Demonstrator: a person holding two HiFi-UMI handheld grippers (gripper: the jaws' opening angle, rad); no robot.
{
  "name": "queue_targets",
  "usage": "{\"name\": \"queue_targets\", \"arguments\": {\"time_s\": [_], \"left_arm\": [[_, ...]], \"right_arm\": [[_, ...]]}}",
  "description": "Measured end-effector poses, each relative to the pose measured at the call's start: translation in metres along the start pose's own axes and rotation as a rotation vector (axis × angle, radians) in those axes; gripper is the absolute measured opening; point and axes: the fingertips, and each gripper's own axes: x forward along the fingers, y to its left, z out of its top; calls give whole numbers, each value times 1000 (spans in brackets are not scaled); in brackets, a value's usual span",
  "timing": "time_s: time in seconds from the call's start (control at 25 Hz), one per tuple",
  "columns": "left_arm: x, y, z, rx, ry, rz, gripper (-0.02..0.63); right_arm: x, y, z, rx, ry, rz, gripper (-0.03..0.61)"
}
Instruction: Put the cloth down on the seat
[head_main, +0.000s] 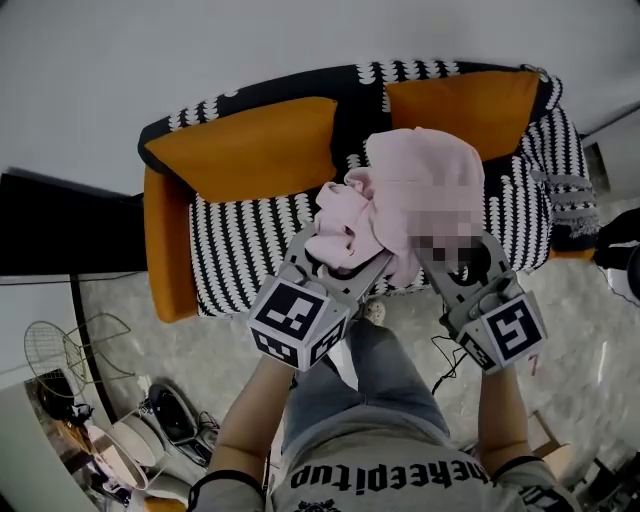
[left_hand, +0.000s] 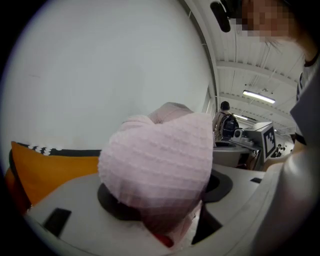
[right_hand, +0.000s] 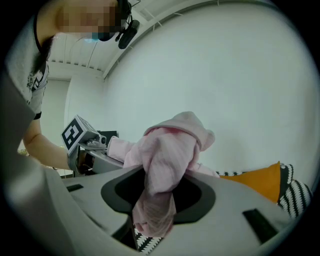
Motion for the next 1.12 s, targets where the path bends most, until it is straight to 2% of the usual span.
{"name": "queue_targets", "arguments": {"time_s": [0.52,0.88,1.12], "left_arm": [[37,27,-97,-112,111,39,319],[58,41,-143,-154,163,72,319],[68,65,-189,-189,212,91,319]], "right_arm": [[32,-12,-101,68,152,61,175],[47,-21,-154,112,232,73,173],[72,-20,-203,133,287,89,172]]}}
